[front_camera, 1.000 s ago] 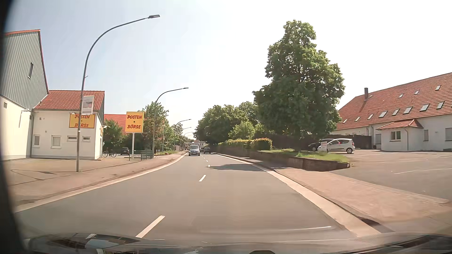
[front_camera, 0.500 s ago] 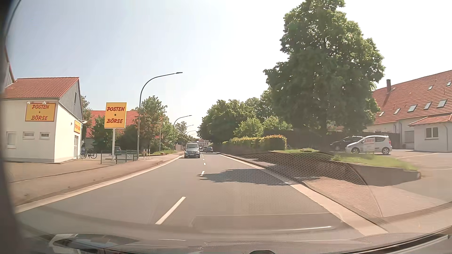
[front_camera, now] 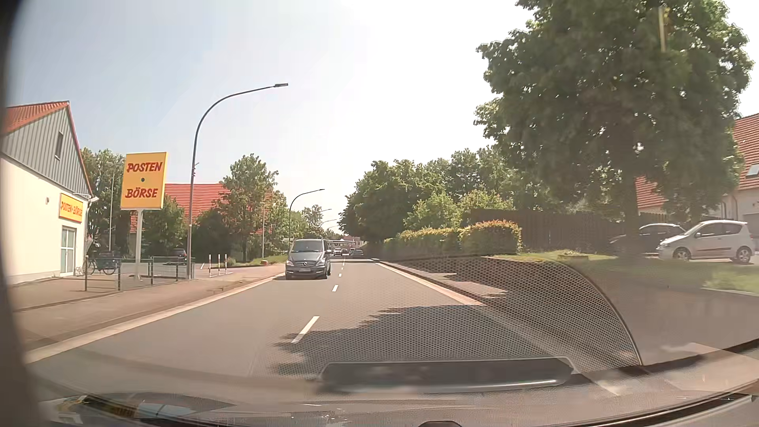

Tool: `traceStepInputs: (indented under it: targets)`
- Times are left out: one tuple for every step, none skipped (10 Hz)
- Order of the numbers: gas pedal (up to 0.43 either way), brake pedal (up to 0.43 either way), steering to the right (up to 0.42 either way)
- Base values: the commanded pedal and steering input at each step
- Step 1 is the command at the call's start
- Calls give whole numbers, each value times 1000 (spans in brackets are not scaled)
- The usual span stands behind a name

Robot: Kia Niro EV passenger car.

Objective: Follow the waypoints while adhering to traffic rules and regulations

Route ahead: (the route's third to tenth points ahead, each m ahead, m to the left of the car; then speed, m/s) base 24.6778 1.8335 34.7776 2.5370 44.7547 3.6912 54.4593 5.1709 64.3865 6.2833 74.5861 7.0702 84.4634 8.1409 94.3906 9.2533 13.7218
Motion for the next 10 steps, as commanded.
traceStepInputs:
  targets:
    - [177, 0, -18]
    - [177, 0, -18]
    - [177, 0, -19]
    - [177, 0, -19]
    - [177, 0, -19]
    - [177, 0, -19]
    - [189, 0, -19]
    - [189, 0, -19]
    - [189, 0, -19]
    - [189, 0, -19]
